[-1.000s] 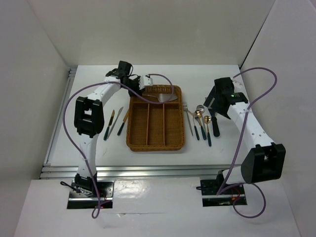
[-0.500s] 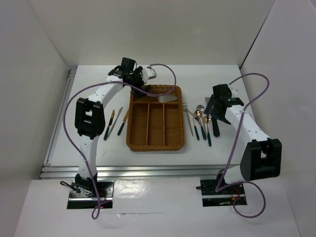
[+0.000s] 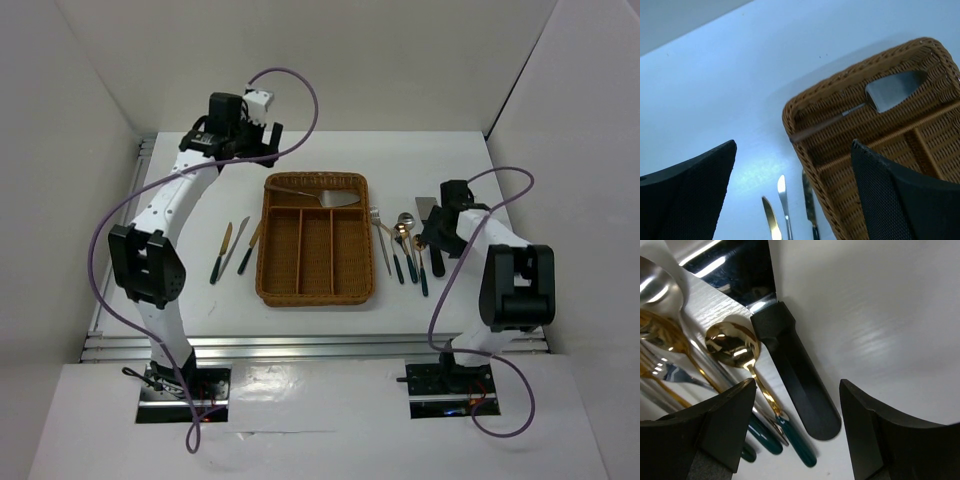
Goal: Sort the eating utensils into containers
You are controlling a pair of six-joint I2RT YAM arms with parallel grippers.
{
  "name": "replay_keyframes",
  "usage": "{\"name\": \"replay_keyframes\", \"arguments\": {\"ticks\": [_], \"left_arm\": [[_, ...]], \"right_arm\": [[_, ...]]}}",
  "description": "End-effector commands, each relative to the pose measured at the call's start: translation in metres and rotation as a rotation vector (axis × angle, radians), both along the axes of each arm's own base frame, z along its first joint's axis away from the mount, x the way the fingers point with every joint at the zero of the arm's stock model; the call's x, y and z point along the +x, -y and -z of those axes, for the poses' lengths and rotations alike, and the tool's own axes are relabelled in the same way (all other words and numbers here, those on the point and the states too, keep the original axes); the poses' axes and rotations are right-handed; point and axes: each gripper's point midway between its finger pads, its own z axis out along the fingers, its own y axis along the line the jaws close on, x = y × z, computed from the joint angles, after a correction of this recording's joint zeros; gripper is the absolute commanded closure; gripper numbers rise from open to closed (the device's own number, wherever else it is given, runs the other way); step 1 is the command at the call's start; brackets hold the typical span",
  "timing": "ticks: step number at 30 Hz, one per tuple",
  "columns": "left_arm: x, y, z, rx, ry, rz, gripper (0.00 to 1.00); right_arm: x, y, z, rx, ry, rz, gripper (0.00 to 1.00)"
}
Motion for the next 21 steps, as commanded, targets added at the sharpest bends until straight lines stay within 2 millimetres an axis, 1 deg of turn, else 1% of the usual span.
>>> {"name": "replay_keyframes", "arguments": {"ticks": [1,2,3,4,5,6,7,8,9,10,11,12,14,16,17,18,20,21], "left_arm": [[-0.015,0.001,-0.002,-0.05,-0.027,-0.046,0.0],[-0.019,-0.001,-0.003,-0.047,-0.036,-0.047,0.0],[-0.025,-0.002,0.003,-0.038,-0.07,-0.048,0.0],[-0.029,-0.003,-0.001,-0.037,-0.07,-0.048,0.0],[-0.03,-0.003,-0.005,-0.04,-0.061,-0.047,0.0],[-0.035,-0.003,-0.002,-0.043,-0.072,-0.039,0.0],[-0.04,-0.004,-0.009,-0.046,-0.06,-0.038,0.0],[-0.042,-0.003,-0.01,-0.053,-0.056,-0.03,0.0],[-0.046,-0.004,-0.006,-0.05,-0.067,-0.031,0.0],[-0.048,-0.004,-0.007,-0.059,-0.063,-0.035,0.0],[-0.048,-0.004,-0.009,-0.061,-0.056,-0.035,0.0],[-0.05,-0.005,-0.014,-0.064,-0.044,-0.035,0.0],[-0.054,-0.003,-0.007,-0.064,-0.069,-0.025,0.0],[-0.055,-0.002,-0.007,-0.069,-0.072,-0.016,0.0],[-0.056,0.0,-0.007,-0.075,-0.073,-0.008,0.0],[-0.057,0.0,-0.006,-0.073,-0.082,-0.008,0.0],[-0.058,0.001,-0.006,-0.077,-0.084,0.0,0.0],[-0.058,0.001,-0.006,-0.077,-0.084,0.0,0.0]], "right_arm": [[0.023,-0.007,0.007,0.037,0.024,-0.037,0.25],[0.023,-0.007,0.007,0.04,0.025,-0.029,0.25],[0.019,-0.005,0.011,0.033,0.013,-0.024,0.25],[0.015,-0.001,0.014,0.011,0.001,-0.014,0.25],[0.015,-0.001,0.014,0.011,0.001,-0.014,0.25],[0.01,0.003,0.018,0.004,-0.013,-0.001,0.25],[0.01,0.003,0.018,0.004,-0.013,0.0,0.25],[0.006,0.007,0.021,0.004,-0.024,0.012,0.25],[0.006,0.007,0.021,0.004,-0.024,0.012,0.28],[0.001,0.007,0.028,0.005,-0.045,0.012,0.33],[-0.004,0.005,0.032,0.014,-0.058,0.008,0.34],[-0.003,0.005,0.035,0.015,-0.061,0.008,0.37],[-0.011,0.003,0.044,0.028,-0.09,0.013,0.41],[-0.009,0.003,0.044,0.028,-0.081,0.013,0.42],[-0.01,0.003,0.046,0.028,-0.081,0.013,0.44],[-0.011,0.004,0.048,0.02,-0.09,0.017,0.49],[-0.008,0.005,0.048,0.019,-0.089,0.017,0.54],[-0.008,0.005,0.048,0.019,-0.089,0.017,0.59]]}}
